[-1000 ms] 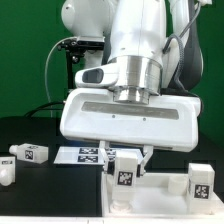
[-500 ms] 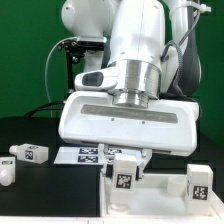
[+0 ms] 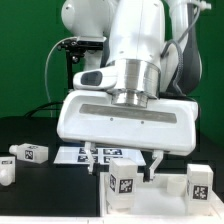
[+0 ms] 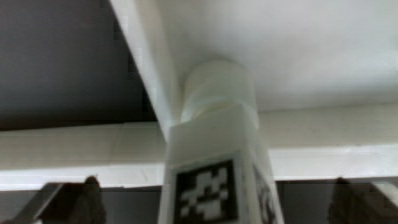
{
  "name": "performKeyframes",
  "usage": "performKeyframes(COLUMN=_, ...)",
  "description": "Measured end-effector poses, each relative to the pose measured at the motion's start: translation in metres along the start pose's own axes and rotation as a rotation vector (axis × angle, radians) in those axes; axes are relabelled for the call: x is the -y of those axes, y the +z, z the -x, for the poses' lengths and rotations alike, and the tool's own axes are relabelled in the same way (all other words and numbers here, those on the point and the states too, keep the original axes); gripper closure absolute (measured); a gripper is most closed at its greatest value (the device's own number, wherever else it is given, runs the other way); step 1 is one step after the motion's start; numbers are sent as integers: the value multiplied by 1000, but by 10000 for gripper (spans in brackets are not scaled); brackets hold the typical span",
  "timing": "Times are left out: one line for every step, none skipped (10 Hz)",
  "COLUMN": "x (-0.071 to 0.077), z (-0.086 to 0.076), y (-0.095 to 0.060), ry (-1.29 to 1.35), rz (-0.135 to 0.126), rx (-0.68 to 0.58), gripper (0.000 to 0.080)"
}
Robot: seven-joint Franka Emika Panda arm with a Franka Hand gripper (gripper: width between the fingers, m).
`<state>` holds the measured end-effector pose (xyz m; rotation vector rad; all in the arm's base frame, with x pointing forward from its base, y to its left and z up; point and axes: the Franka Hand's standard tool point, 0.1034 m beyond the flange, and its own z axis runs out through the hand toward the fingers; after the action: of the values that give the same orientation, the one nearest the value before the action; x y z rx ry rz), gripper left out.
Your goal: Assemble square table
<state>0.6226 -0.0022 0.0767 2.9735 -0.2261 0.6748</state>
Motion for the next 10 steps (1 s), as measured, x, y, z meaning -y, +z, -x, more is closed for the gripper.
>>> performKeyframes(x=-2, z=-9, y=-7, ry=7, rz=-8, rx=20, gripper=156)
performKeyframes(x=-2, z=-9, y=-9, ry=3, rz=-17, rx=125, gripper=152)
performKeyframes(x=0, z=-15, y=-12, ry=-14, rz=-28, rx=193, gripper=152)
performKeyframes(x=3, z=-17, y=-14, ry=-28, rz=-35, rx=223, gripper=150)
performKeyframes(x=6, z=-10, y=-15, ry=-33, rz=-42, rx=306, gripper=150)
performKeyframes(x=7, z=-8, y=-18, ry=-33, rz=-47, rx=366, gripper=150)
performKeyframes(x=5, z=-9, y=-15, ry=-40, rz=-47, rx=373, gripper=150)
performKeyframes(x=0, z=-10, y=-11, ry=-57, rz=-46, rx=355, gripper=150)
performKeyframes(x=-3, z=-10, y=-8, ry=-66, rz=-45, rx=353, gripper=150)
performKeyframes(x=-5, z=-13, y=-7, ry=-84, rz=-45, rx=332, gripper=150)
